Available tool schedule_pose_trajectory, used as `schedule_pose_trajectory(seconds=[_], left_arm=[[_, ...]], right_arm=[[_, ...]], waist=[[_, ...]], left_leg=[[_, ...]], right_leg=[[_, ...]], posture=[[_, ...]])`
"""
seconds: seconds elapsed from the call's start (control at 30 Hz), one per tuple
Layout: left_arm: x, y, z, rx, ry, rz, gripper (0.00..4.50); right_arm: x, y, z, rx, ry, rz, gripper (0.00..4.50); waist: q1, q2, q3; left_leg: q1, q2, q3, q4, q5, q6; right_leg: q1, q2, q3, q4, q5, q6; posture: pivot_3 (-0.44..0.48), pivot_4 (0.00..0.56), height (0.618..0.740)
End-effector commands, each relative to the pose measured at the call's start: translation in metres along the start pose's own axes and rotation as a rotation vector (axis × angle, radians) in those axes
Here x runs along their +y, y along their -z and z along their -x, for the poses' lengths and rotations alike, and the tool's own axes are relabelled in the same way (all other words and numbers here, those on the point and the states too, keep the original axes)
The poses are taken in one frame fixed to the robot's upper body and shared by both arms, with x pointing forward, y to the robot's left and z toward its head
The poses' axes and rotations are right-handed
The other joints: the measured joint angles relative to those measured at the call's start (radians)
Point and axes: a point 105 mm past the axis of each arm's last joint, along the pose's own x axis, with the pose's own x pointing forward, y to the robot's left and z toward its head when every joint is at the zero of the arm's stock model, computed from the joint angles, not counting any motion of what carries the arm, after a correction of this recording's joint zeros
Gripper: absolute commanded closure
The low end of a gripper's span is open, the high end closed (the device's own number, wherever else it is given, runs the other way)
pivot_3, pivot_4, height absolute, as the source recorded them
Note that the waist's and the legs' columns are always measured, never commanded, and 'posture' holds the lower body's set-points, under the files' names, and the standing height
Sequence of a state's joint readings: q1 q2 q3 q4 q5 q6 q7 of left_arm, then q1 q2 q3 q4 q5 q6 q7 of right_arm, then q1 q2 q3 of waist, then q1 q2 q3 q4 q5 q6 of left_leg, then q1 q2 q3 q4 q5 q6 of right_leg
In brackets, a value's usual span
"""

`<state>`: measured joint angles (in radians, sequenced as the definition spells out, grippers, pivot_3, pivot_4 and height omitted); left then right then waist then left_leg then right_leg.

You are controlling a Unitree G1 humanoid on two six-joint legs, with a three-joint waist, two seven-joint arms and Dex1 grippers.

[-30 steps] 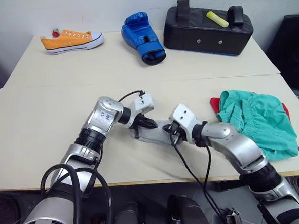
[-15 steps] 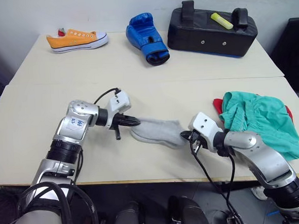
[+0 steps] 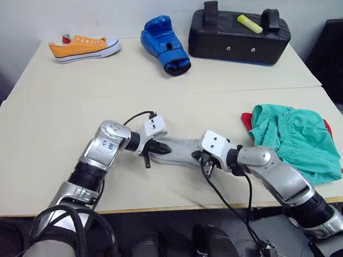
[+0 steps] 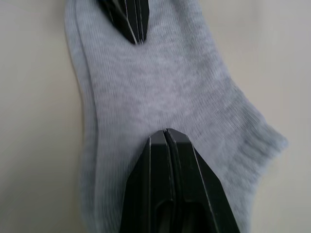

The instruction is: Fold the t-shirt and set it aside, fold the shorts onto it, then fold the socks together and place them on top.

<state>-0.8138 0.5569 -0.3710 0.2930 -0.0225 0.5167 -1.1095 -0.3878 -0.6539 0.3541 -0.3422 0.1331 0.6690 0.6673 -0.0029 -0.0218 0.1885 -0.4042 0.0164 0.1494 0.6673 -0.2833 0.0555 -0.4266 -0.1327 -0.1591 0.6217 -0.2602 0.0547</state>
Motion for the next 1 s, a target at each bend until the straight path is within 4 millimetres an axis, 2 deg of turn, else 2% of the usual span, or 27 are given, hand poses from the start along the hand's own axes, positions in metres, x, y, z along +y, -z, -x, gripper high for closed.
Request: schedule_pose_trajectory(seconds=[0.03,0.1,0.2,0.3,0.4,0.53,0.73,0.9,1.0], left_arm=[[0.017,0.051,0.029,0.19,-0.104,0.048,4.47],[0.022,0.051,0.045,0.16,-0.13,0.09,4.47],[0.023,0.022,0.066,-0.056,-0.116,0.22,4.47],[0.015,0.004,0.088,-0.231,-0.084,0.361,3.92],[0.005,0.008,0.095,-0.312,-0.088,0.563,3.07],[-0.01,0.014,0.083,-0.363,-0.07,0.787,1.84],[-0.013,0.021,0.053,-0.38,-0.083,1.11,0.01],[-0.011,0.029,0.037,-0.332,-0.12,1.19,0.01],[-0.011,0.026,0.03,-0.347,-0.079,1.234,0.01]], right_arm=[[-0.001,0.024,0.018,0.086,0.016,-0.008,4.5],[-0.001,0.027,0.025,0.081,0.029,-0.033,4.5],[0.0,0.024,0.025,0.03,0.049,-0.09,4.5],[0.004,0.014,0.02,-0.041,0.052,-0.124,4.5],[0.005,0.008,0.016,-0.073,0.056,-0.125,4.5],[0.007,0.003,0.016,-0.102,0.046,-0.121,4.5],[0.009,0.001,0.015,-0.103,0.033,-0.105,4.5],[0.009,0.002,0.017,-0.097,0.032,-0.102,4.5],[0.008,0.003,0.018,-0.092,0.036,-0.1,4.5]], waist=[[-0.002,0.0,-0.001],[-0.002,0.0,-0.001],[0.0,0.0,-0.001],[0.001,0.0,-0.001],[0.0,0.0,-0.001],[0.0,0.0,0.0],[0.006,-0.002,0.0],[0.005,-0.002,0.0],[0.014,-0.001,0.0]], left_leg=[[0.001,0.0,0.0,0.0,0.0,0.0],[0.002,0.002,0.0,-0.001,-0.001,-0.002],[0.002,0.002,0.0,-0.001,0.0,-0.002],[0.0,0.002,-0.001,-0.001,0.0,-0.003],[-0.001,0.002,-0.001,-0.001,0.0,-0.002],[-0.001,0.001,-0.001,-0.001,0.0,-0.002],[-0.001,-0.001,-0.003,0.0,0.001,-0.002],[0.0,-0.001,-0.003,-0.001,0.001,-0.004],[0.001,-0.001,-0.003,-0.001,0.0,-0.009]], right_leg=[[0.0,0.0,0.0,0.0,0.0,0.0],[0.001,0.001,0.0,0.0,0.0,-0.001],[0.0,0.001,0.0,0.001,-0.001,-0.001],[-0.001,0.001,0.0,0.001,-0.001,-0.002],[-0.001,0.001,0.0,0.001,-0.001,-0.002],[-0.001,0.001,0.0,0.002,-0.001,-0.001],[0.0,0.001,0.001,0.002,-0.001,0.001],[0.0,0.001,0.001,0.002,-0.001,0.0],[0.0,0.0,0.001,0.003,-0.001,0.0]], posture=[[0.0,0.15,0.74],[0.0,0.15,0.74],[0.0,0.15,0.74],[0.0,0.15,0.74],[0.0,0.15,0.74],[0.0,0.15,0.74],[0.0,0.15,0.74],[0.0,0.15,0.74],[0.0,0.15,0.74]])
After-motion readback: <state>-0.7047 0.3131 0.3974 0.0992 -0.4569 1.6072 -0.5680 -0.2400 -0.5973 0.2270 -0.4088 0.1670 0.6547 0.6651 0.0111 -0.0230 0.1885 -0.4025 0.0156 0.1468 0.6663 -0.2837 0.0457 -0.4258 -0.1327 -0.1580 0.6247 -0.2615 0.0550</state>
